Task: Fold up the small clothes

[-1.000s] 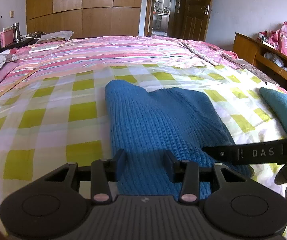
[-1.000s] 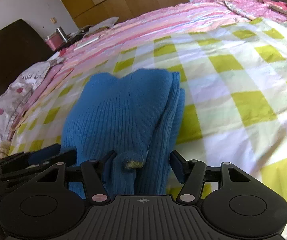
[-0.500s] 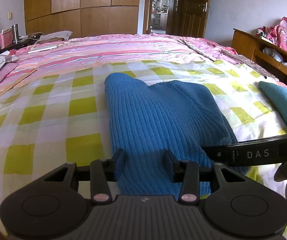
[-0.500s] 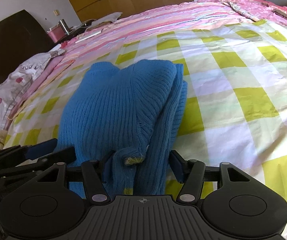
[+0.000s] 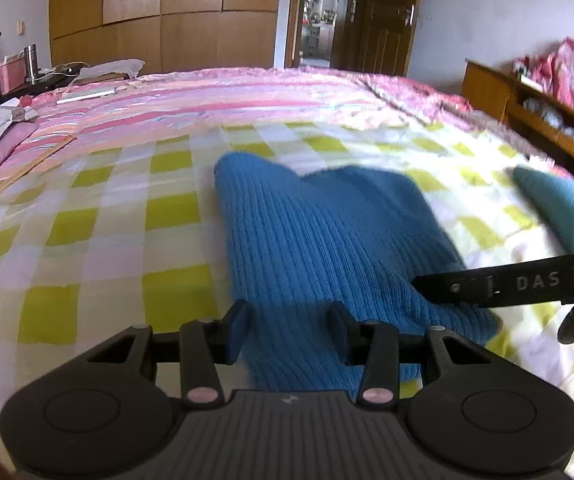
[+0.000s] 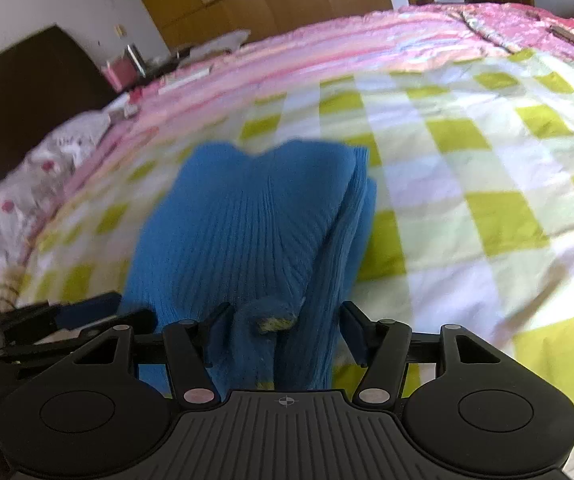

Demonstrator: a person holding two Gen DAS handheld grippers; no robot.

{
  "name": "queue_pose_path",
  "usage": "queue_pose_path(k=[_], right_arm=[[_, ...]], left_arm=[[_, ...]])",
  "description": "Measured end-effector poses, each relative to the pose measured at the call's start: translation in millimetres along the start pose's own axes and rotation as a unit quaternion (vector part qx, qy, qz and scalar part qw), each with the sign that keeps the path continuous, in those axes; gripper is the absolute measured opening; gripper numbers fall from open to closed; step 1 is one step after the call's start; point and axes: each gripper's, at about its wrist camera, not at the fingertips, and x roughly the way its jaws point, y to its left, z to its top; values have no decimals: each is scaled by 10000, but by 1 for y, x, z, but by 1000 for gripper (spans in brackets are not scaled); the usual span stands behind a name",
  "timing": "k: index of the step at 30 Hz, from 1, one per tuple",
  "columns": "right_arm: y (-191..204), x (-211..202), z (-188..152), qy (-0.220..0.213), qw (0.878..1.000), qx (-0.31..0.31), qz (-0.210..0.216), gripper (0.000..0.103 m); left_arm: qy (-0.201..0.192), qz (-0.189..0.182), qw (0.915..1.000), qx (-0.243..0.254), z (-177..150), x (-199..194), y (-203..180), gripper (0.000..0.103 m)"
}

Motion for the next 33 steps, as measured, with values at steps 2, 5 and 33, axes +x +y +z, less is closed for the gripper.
queue_pose_path(k=[2,5,33], right_arm=[[-4,-5,5,-105,9997,160,154,61],[-10,0,13,-144,9986,438,256,63],[-15,-30,-23,467,9955,635,517,33]], left_arm=[[-71,-63,9998,-175,5,-2,8,48],[-46,-119,9986,-507,12,7,19,48],[392,-911,9919,-798,-32,-27,11,44]])
